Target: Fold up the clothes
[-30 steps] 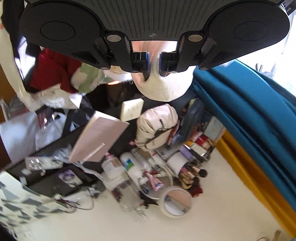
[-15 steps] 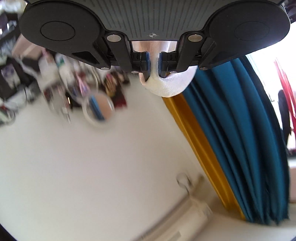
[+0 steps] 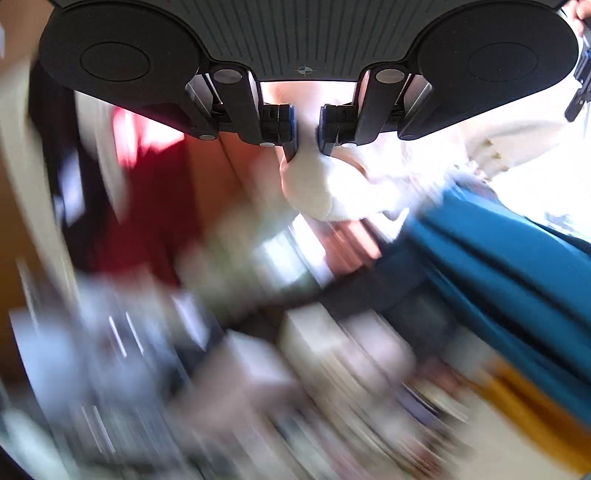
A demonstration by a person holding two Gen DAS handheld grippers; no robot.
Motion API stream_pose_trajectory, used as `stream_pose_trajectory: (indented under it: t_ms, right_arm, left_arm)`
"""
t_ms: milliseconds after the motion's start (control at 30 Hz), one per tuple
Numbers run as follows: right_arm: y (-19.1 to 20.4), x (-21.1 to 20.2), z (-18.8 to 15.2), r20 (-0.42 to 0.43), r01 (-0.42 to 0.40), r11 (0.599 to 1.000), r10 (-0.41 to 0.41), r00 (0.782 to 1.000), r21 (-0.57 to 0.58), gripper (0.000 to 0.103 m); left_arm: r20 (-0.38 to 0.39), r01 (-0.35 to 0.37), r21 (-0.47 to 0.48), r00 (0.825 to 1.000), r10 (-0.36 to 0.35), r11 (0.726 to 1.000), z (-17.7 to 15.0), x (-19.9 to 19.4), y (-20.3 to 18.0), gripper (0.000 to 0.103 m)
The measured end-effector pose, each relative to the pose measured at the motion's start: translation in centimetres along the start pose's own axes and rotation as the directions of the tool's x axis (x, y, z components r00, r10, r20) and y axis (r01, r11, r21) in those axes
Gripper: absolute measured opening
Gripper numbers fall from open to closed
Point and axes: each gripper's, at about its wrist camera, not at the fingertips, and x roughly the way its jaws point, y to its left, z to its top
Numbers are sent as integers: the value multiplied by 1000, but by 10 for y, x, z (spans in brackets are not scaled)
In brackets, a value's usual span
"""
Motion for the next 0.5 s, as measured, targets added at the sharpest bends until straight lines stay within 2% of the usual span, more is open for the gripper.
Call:
stream_pose_trajectory:
  t_ms: [67, 133, 200, 233, 300, 400, 500]
  right_arm:
    - [-33, 39, -21, -127, 118, 991, -109, 986, 63, 18]
    - [-36, 43, -29, -127, 172, 985, -167, 978, 31, 26]
    - [-37, 43, -36, -112, 220, 976, -219, 969, -8, 40]
    - [-37, 43, -39, -104, 243, 970, -245, 964, -27, 42]
    - [-19, 36, -34, -44, 273, 957, -278, 960, -96, 57]
    - [20, 33, -8, 60, 306, 923, -300, 952, -234, 69]
    - [63, 30, -2, 155, 274, 881, -231, 961, -386, 79]
  left_arm:
    - [-69, -45, 6, 997, 45, 999, -20, 10, 8, 6]
    - [-104, -64, 12, 993, 64, 998, -33, 12, 20, 6]
    - [-116, -77, 5, 990, 78, 997, -39, 11, 33, 7]
    - [-119, -84, -1, 989, 83, 996, -40, 10, 39, 7]
    - [-120, -91, -12, 989, 89, 996, -41, 13, 46, 7]
    - [-110, -84, -10, 990, 82, 996, -43, 10, 43, 7]
    - [-107, -68, -8, 992, 67, 998, -45, 8, 36, 7]
